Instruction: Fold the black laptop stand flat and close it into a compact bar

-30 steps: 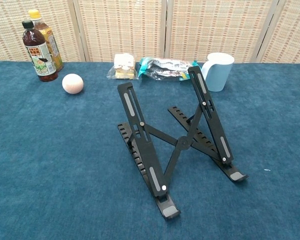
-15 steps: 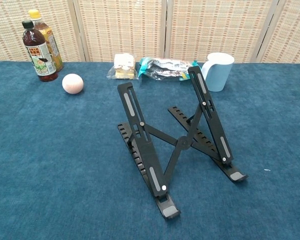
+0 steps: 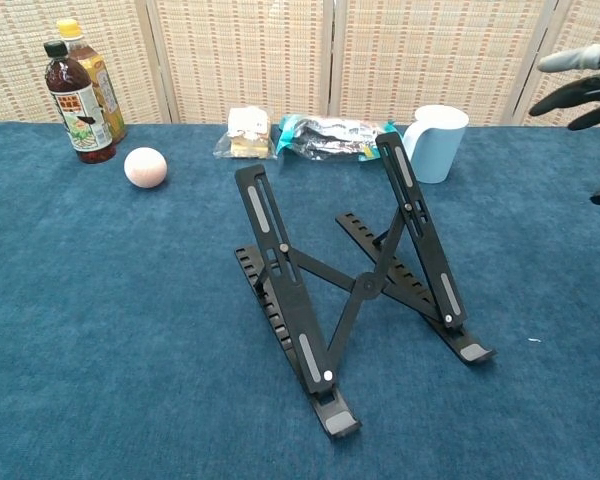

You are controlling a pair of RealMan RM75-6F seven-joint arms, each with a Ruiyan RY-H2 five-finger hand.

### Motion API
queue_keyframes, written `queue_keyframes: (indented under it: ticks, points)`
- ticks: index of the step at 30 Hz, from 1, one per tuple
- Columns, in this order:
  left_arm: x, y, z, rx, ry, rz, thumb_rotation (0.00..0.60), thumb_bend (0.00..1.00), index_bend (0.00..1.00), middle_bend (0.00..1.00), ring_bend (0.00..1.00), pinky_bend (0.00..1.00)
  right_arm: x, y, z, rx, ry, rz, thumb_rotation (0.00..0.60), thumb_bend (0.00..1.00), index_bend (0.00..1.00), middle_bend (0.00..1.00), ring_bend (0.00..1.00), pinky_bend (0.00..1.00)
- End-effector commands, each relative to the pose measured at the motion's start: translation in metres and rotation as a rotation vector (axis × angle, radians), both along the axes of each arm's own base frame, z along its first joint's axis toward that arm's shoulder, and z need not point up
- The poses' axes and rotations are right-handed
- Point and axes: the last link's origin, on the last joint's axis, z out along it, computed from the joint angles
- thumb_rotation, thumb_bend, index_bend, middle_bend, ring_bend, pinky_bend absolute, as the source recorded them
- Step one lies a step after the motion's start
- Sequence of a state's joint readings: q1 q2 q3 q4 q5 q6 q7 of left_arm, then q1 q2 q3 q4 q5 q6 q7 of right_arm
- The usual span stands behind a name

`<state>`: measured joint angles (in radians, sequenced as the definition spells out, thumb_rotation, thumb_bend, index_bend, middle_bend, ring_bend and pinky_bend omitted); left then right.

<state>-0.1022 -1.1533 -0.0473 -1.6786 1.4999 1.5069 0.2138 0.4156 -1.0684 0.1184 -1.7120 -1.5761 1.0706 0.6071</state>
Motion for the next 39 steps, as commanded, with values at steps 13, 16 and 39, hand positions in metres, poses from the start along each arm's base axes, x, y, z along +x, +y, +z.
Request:
queue_keyframes:
  ticks: [13, 16, 39]
  points:
    - [-0.001, -0.001, -0.001, -0.004, 0.000, 0.011, 0.600, 0.17, 0.15, 0.08, 0.03, 0.00, 0.044, -0.062, -0.057, 0.214, -0.242, -0.041, 0.600, 0.00, 0.00, 0.21, 0.08, 0.14]
    - [-0.001, 0.000, -0.002, -0.006, 0.000, 0.012, 0.600, 0.17, 0.15, 0.08, 0.03, 0.00, 0.048, -0.070, -0.065, 0.229, -0.279, -0.052, 0.600, 0.00, 0.00, 0.21, 0.08, 0.14]
    - [-0.001, -0.001, -0.004, -0.015, -0.002, 0.015, 0.600, 0.17, 0.15, 0.08, 0.03, 0.00, 0.070, -0.090, -0.104, 0.477, -0.492, -0.114, 0.600, 0.00, 0.13, 0.32, 0.20, 0.23]
